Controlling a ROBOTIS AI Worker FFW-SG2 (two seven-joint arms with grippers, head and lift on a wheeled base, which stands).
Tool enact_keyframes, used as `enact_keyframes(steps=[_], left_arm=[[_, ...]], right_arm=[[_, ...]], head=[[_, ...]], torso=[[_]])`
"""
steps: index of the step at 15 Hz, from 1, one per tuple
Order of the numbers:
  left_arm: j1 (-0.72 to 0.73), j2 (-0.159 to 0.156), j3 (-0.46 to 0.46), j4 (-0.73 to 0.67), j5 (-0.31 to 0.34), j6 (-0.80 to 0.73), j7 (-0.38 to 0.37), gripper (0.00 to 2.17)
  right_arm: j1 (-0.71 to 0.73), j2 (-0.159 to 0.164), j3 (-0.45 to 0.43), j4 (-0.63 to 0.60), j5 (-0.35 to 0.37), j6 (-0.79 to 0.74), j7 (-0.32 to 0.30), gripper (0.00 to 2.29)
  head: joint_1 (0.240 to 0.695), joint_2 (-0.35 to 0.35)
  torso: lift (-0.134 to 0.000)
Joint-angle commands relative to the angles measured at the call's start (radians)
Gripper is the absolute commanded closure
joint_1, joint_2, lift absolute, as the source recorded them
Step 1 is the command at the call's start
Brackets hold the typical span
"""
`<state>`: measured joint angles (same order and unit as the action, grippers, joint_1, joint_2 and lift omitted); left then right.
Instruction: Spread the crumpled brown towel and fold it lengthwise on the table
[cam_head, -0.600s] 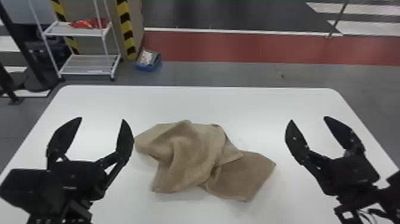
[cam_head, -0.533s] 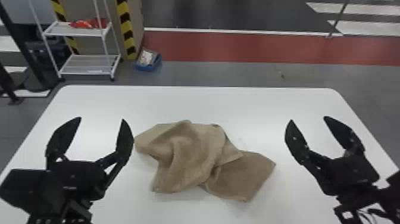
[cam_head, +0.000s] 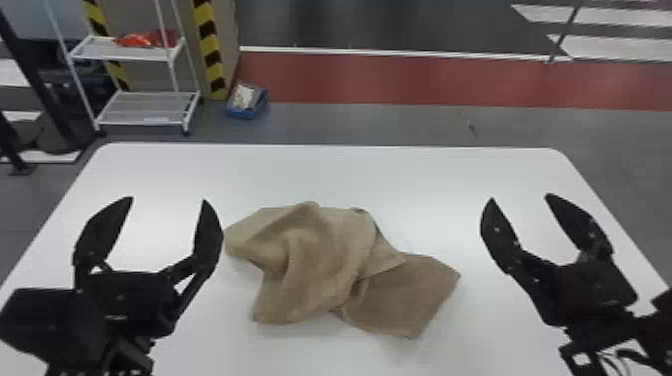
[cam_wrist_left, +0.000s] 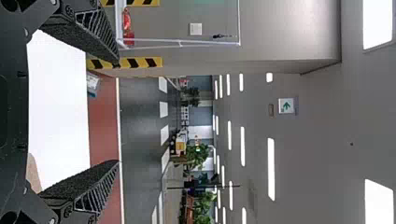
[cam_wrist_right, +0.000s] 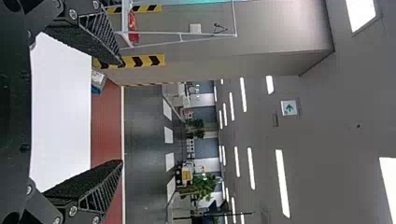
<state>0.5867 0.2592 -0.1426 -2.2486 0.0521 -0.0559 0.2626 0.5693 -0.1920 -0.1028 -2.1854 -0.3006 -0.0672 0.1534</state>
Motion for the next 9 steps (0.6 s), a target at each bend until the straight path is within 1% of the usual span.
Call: enact_keyframes(steps=[1,5,9], left_arm=[[0.001,0.0,0.001,0.001,0.0,0.0,0.0,0.14],[-0.001,0.002,0.003,0.014,0.003,0.0,-0.014,0.14],[-0.019,0.003,0.001,0.093,0.011,0.0,-0.028,0.14]], right_arm=[[0.0,-0.003,0.002,0.001,0.0,0.002,0.0,0.15],[-0.002,-0.01,0.002,0.026,0.008,0.014,0.006,0.19],[-0.008,-0.015,0.022,0.101,0.057,0.07,0.038,0.2]], head=[[0.695,-0.056],[0.695,-0.055],[0.695,-0.055]], torso=[[-0.123],[-0.123],[-0.123]])
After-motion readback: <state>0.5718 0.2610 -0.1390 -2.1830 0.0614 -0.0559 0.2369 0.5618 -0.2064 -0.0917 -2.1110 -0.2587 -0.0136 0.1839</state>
